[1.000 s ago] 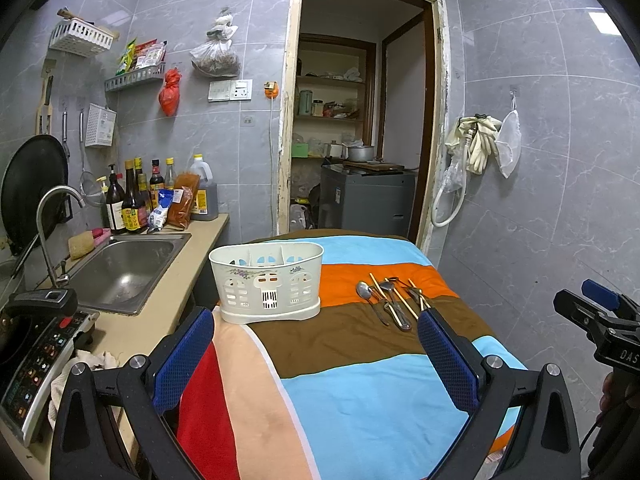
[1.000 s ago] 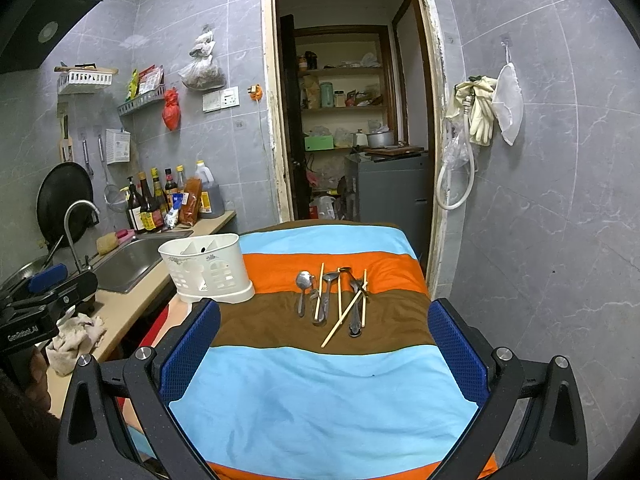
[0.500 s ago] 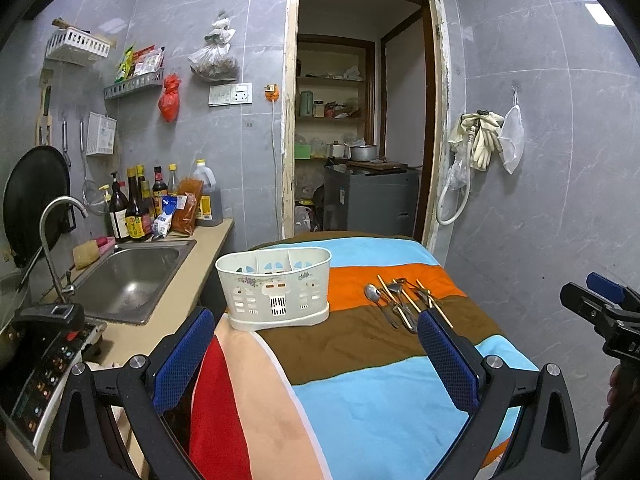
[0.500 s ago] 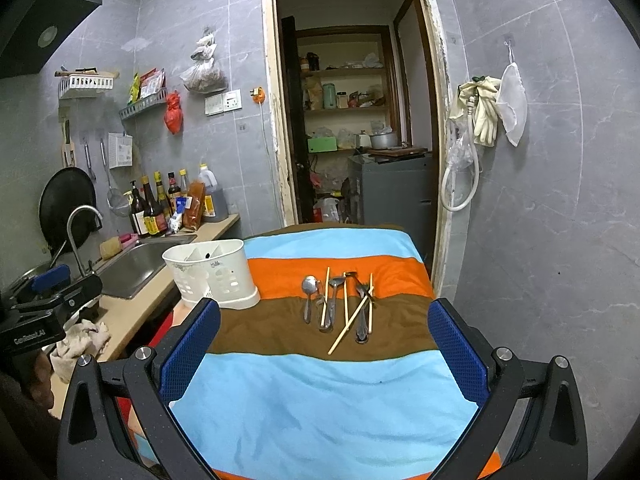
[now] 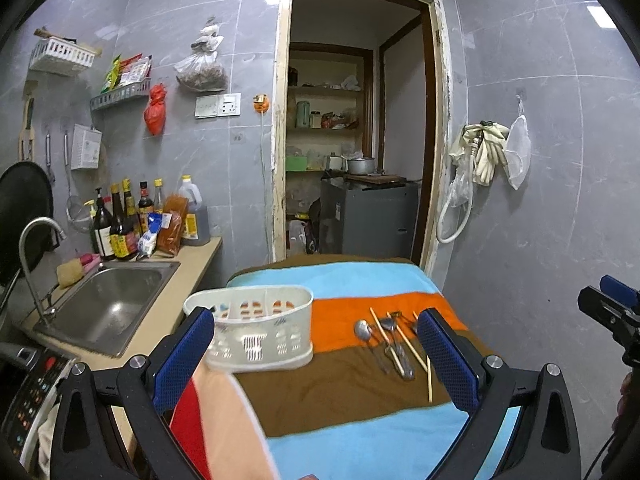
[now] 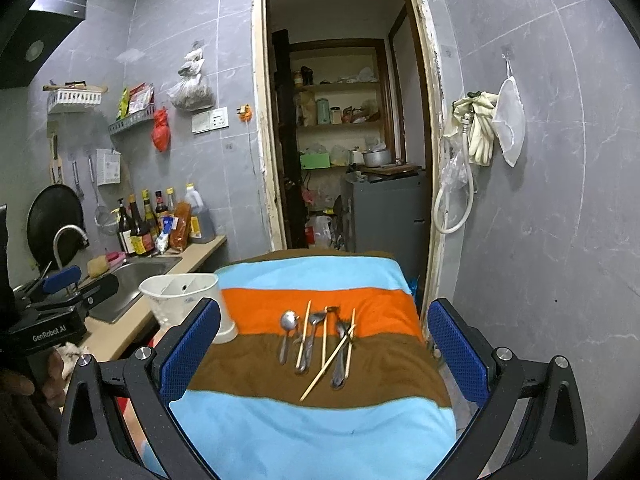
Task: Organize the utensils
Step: 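Move both tools down toward the pile of utensils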
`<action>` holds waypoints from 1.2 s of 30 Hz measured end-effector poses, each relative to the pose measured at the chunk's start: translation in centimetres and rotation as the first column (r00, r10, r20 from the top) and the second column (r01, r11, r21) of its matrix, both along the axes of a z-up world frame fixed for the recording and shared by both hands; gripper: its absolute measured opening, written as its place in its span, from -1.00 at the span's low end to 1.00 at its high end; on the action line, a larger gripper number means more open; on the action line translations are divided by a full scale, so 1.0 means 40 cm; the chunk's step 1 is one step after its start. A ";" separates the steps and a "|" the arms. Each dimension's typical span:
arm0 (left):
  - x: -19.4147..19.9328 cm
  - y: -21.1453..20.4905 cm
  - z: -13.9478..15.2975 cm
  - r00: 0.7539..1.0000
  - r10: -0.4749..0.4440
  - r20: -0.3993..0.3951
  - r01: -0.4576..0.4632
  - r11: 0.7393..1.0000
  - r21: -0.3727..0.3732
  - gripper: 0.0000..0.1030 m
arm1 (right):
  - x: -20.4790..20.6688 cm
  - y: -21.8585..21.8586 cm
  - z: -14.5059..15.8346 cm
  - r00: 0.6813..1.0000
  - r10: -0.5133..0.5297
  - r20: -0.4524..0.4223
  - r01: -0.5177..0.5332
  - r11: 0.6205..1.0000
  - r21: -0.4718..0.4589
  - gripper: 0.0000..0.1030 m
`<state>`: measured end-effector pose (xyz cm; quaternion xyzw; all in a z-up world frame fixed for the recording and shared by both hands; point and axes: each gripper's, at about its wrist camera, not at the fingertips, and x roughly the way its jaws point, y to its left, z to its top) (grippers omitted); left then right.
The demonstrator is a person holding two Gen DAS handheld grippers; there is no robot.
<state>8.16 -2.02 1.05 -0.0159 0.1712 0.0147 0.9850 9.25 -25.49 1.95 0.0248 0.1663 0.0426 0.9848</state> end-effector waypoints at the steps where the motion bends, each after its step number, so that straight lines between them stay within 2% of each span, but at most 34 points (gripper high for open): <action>1: 0.016 -0.004 0.002 1.000 0.003 0.005 -0.003 1.000 0.001 0.99 | 0.020 -0.009 -0.002 1.000 0.001 0.003 -0.001 1.000 -0.002 0.98; 9: 0.173 -0.071 -0.009 0.999 0.031 0.017 -0.031 0.999 0.011 0.99 | 0.203 -0.087 -0.032 0.999 0.009 -0.035 -0.008 1.000 0.019 0.98; 17: 0.346 -0.160 -0.084 0.994 -0.014 -0.105 0.019 0.999 0.048 0.98 | 0.393 -0.164 -0.124 0.989 0.019 -0.148 -0.010 0.998 0.059 0.98; 21: 0.415 -0.182 -0.127 0.988 -0.026 -0.152 0.031 0.999 0.035 0.99 | 0.479 -0.176 -0.185 0.977 0.036 -0.212 -0.025 0.998 0.053 0.98; 30: 0.566 -0.201 -0.253 0.957 -0.020 -0.290 0.027 0.999 0.019 0.98 | 0.682 -0.164 -0.344 0.914 0.140 -0.381 -0.107 0.989 0.107 0.96; 32: 0.593 -0.200 -0.280 0.947 -0.024 -0.321 0.027 1.000 0.005 0.92 | 0.725 -0.151 -0.383 0.893 0.177 -0.413 -0.133 0.982 0.132 0.75; 34: 0.623 -0.197 -0.308 0.934 -0.033 -0.357 0.029 0.999 -0.019 0.74 | 0.757 -0.136 -0.419 0.877 0.199 -0.437 -0.148 0.978 0.148 0.24; 36: 0.645 -0.196 -0.333 0.922 -0.038 -0.386 0.027 0.999 -0.033 0.61 | 0.787 -0.119 -0.456 0.855 0.219 -0.470 -0.161 0.974 0.161 0.01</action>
